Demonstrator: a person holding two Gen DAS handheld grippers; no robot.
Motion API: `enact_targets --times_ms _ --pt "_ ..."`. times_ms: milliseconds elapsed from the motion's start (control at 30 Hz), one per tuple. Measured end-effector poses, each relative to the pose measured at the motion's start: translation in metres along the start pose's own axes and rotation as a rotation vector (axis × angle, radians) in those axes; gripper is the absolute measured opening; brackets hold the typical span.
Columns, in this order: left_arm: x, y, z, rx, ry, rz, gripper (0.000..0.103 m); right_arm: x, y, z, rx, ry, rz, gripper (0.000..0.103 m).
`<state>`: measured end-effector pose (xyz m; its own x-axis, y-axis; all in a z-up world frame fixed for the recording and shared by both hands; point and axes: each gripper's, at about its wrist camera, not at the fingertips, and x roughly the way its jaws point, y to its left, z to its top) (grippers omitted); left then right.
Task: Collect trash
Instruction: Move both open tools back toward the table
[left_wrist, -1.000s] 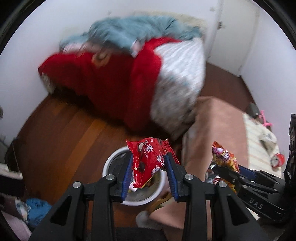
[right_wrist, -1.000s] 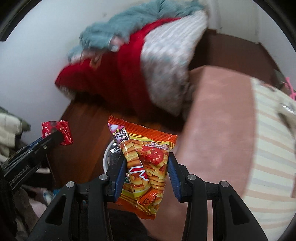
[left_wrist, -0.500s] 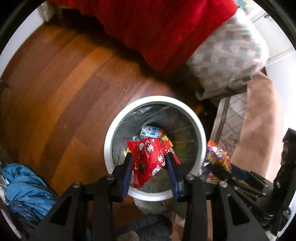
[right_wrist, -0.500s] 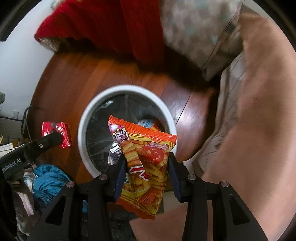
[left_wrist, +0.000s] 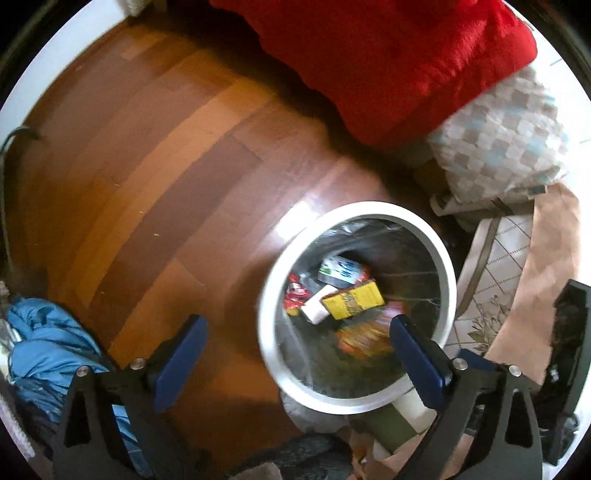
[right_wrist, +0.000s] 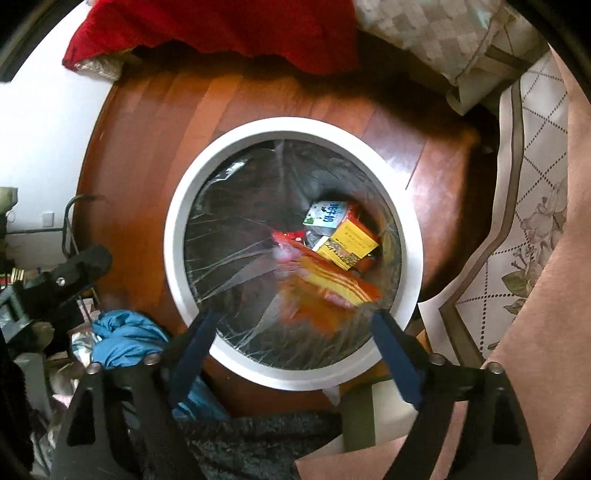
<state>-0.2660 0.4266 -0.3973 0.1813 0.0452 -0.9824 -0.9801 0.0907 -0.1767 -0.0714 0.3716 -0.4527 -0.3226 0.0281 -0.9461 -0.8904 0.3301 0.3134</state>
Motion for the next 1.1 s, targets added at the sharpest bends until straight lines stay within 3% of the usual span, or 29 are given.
enact_targets --times_ms 33,400,700,1100 --pt "-0.002 0.001 -0.002 0.003 -0.009 0.008 0.101 -0.004 0.002 0.000 -0.008 -0.006 -0.007 0.103" --pt "-0.049 -0.009 -0.047 0.072 -0.135 0.121 0.101 -0.056 0.019 -0.026 -0.166 -0.101 -0.255 0.103" --pt "-0.093 -0.028 -0.074 0.121 -0.209 0.122 0.101 -0.112 0.018 -0.051 -0.157 -0.204 -0.250 0.103" --pt "-0.179 -0.060 -0.117 0.175 -0.357 0.104 0.101 -0.219 0.026 -0.110 -0.142 -0.393 -0.148 0.103"
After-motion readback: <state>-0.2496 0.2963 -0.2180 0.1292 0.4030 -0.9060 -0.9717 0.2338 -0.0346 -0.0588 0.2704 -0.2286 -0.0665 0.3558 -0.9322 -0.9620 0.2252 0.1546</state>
